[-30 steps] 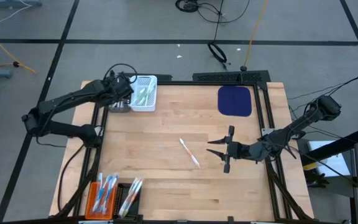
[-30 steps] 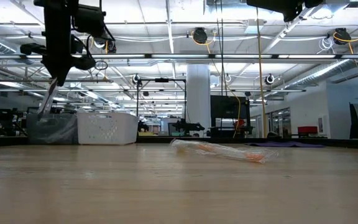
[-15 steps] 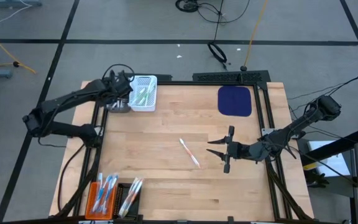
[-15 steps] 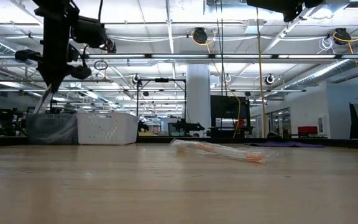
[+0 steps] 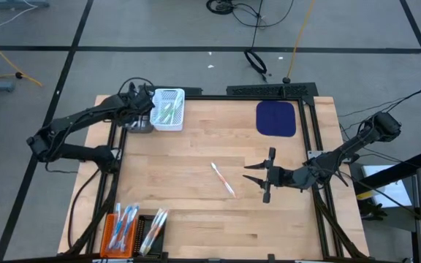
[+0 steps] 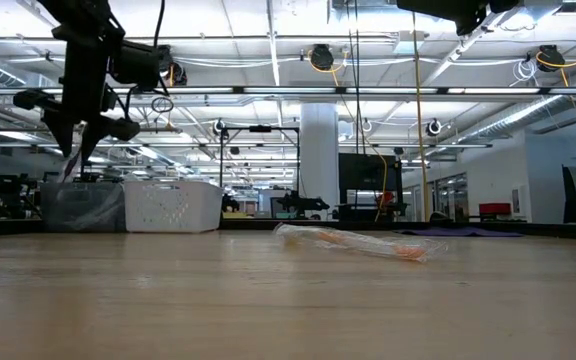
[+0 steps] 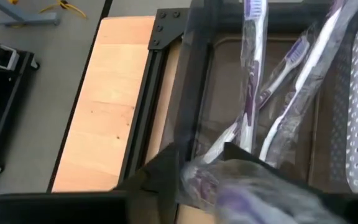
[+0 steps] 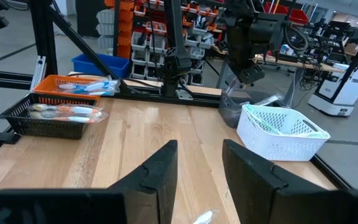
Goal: Pick & Place Toothbrushes
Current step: Put the violet toothbrush into the gray bin
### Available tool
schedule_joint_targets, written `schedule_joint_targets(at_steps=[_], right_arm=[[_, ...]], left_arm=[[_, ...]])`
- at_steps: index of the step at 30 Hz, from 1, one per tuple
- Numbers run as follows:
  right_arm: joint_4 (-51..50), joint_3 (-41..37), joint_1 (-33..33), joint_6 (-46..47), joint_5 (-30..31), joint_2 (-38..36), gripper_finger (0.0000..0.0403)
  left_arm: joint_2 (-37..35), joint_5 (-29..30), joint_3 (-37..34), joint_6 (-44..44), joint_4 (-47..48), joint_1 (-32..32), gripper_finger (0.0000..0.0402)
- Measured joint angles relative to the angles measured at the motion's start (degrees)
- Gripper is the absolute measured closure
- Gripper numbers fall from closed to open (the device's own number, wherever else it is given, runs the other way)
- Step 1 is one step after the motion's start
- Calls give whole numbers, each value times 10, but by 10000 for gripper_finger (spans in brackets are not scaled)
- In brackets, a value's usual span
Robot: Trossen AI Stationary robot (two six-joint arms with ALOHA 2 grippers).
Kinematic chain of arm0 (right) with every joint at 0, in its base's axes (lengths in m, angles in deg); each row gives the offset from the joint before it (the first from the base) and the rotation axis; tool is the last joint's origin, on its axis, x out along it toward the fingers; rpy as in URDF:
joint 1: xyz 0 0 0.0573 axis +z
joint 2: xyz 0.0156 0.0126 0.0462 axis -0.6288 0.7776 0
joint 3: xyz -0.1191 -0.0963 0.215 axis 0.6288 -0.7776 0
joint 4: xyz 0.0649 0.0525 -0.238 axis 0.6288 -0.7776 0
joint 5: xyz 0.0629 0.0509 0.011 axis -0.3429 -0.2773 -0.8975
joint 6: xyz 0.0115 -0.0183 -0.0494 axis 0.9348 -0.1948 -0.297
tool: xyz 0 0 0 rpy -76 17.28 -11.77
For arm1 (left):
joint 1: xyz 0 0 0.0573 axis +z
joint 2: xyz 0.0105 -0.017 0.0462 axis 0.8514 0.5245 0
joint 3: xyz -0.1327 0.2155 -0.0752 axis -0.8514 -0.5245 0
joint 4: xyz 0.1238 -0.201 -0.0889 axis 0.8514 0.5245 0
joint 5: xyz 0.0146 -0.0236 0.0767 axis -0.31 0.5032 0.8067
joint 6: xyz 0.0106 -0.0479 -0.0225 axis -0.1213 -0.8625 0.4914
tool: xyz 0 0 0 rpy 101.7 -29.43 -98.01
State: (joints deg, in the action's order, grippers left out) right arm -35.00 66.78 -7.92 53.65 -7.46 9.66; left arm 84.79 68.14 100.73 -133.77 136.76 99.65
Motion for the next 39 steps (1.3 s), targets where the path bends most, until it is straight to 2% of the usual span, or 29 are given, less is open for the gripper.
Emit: schedule_joint_targets(at_steps=[7, 13, 18, 25, 33, 39], right_arm=[[0, 0, -9, 1, 0, 0, 284], [-4, 0, -11, 2, 0, 0, 284], [-4, 0, -11, 1, 0, 0, 284], [-5, 0, -11, 0, 0, 0, 284], [-8, 0, -14, -11, 0, 0, 284], [-22, 0, -32, -13, 0, 0, 284]], left_arm=[[0, 17, 0, 10, 0, 0, 197], [0, 35, 0, 20, -4, 0, 164], [-4, 49, 2, 34, -21, 0, 158], [-27, 56, 3, 65, -92, 0, 158], [-44, 110, 3, 61, -105, 0, 158], [-76, 122, 3, 68, -180, 0, 158]])
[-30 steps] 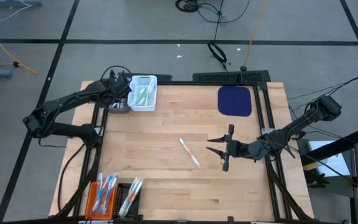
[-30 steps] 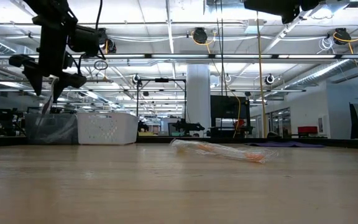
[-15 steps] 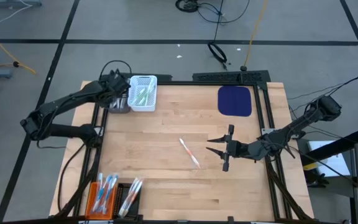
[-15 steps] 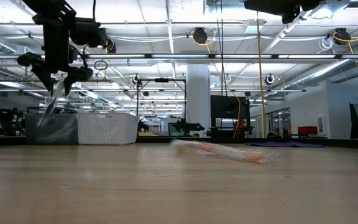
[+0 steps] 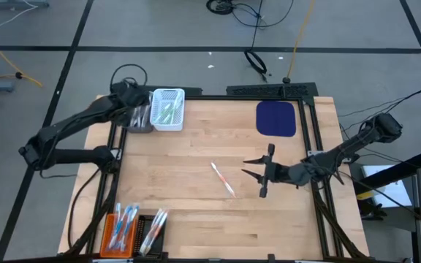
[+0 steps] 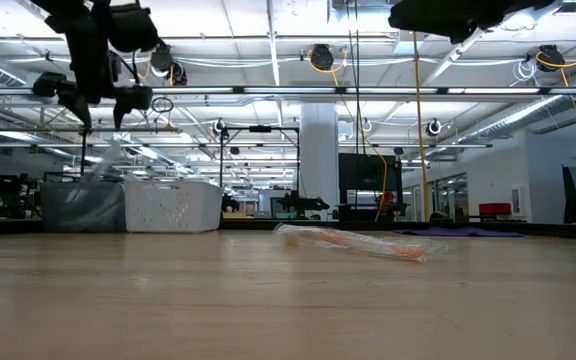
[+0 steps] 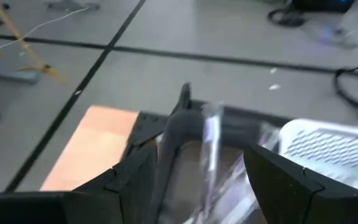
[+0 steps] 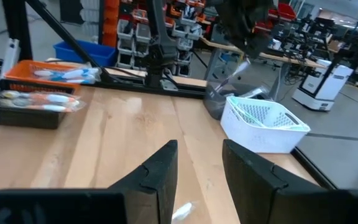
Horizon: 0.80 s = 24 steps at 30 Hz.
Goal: Pick & Place Toothbrushes
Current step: Put the violet toothbrush into the gray bin, then put the orange toothbrush into the black bin
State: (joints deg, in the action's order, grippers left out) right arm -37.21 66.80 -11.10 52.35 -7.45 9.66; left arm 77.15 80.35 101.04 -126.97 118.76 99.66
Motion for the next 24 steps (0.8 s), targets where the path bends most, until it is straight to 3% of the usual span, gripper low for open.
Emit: schedule_joint_targets(at_steps=[4, 10, 17, 24], right_arm=[[-12, 0, -9, 3, 0, 0, 284], [-40, 0, -21, 39, -1, 0, 284], [-63, 0, -63, 150, -154, 22, 284], [-33, 0, -104, 152, -199, 99, 284]], left_arm=[[-21, -20, 0, 32, -44, 0, 158], [-37, -150, 0, 135, -85, -3, 158], [-37, -327, 0, 197, -86, -49, 158], [-37, -335, 0, 184, -90, -159, 158]])
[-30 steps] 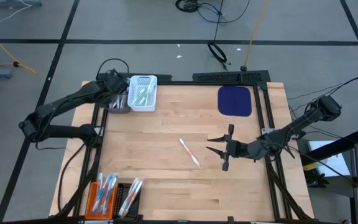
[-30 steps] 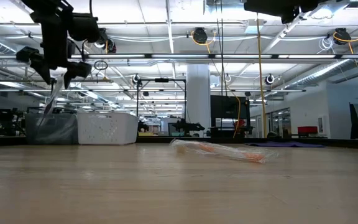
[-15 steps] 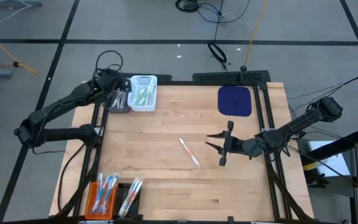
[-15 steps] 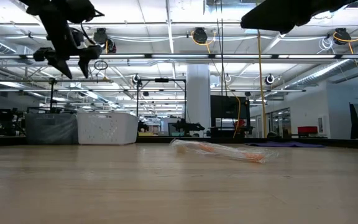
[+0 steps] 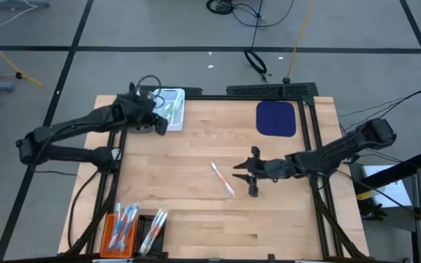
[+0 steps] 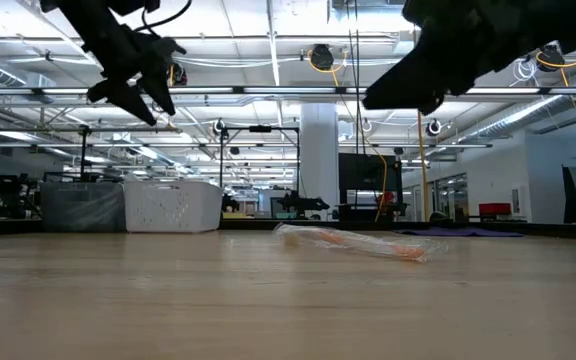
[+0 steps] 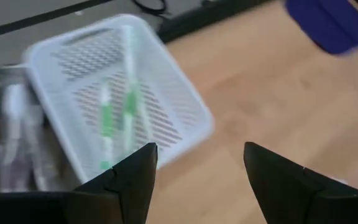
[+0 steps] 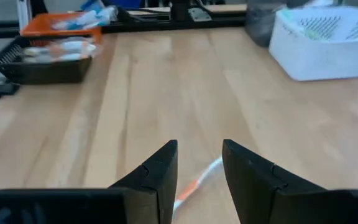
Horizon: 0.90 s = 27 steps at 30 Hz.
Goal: Pick & Place Toothbrushes
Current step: Put the orange toothbrush into the black bin
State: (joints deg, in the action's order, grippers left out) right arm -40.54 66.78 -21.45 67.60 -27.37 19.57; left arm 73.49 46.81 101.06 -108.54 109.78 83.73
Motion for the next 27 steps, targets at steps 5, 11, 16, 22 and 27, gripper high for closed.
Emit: schedule_joint_targets(at_steps=[5, 11, 16, 22, 27], right_arm=[[27, 0, -29, 41, -72, 34, 284], [20, 0, -22, 54, -72, 87, 284], [22, 0, -17, 103, -72, 141, 284], [46, 0, -17, 136, -74, 188, 284], [91, 0, -17, 150, -103, 230, 284]], left_arm=[[0, 0, 0, -17, 0, -85, 158], [0, 48, 0, -53, 0, -193, 158], [0, 106, 0, -93, 0, -278, 158], [0, 158, 0, -132, 1, -357, 158], [5, 197, 0, -151, 0, -406, 158]])
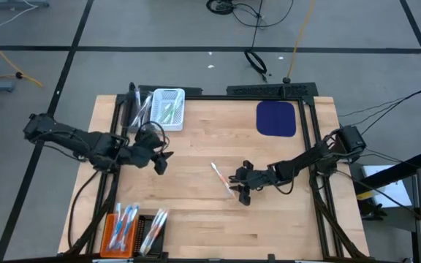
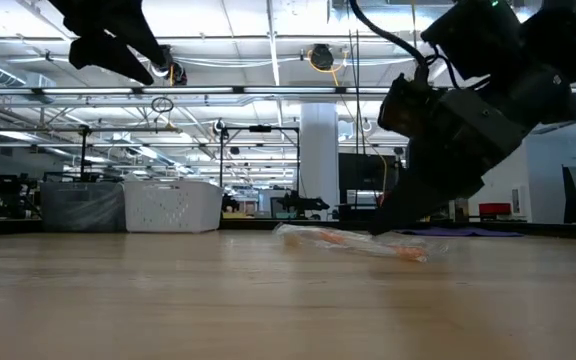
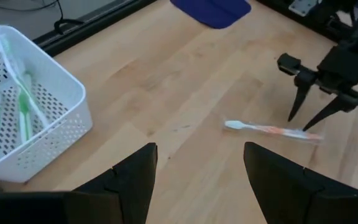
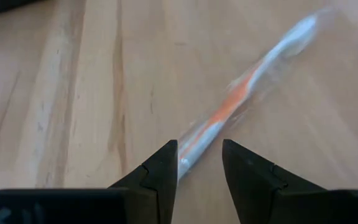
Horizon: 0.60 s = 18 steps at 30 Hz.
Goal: Pick & Place Toothbrushes
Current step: Put the orange toothbrush into the black bin
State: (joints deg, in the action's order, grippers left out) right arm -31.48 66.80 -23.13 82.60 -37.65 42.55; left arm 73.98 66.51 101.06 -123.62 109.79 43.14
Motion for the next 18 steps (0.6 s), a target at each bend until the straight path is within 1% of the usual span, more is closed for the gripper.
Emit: schedule_joint_targets(at_steps=[2, 5, 14, 18], right_arm=[[13, 0, 0, 3, -12, 13, 284], [23, 0, 0, 14, -13, 29, 284], [38, 33, 15, 27, -8, 79, 285], [22, 43, 15, 31, -7, 90, 302]], left_arm=[[6, 10, 0, -3, 1, -15, 158], [21, 23, 0, -19, -1, -32, 158], [88, 24, 0, -51, -3, -64, 158], [111, 24, 0, -60, -4, -71, 158]])
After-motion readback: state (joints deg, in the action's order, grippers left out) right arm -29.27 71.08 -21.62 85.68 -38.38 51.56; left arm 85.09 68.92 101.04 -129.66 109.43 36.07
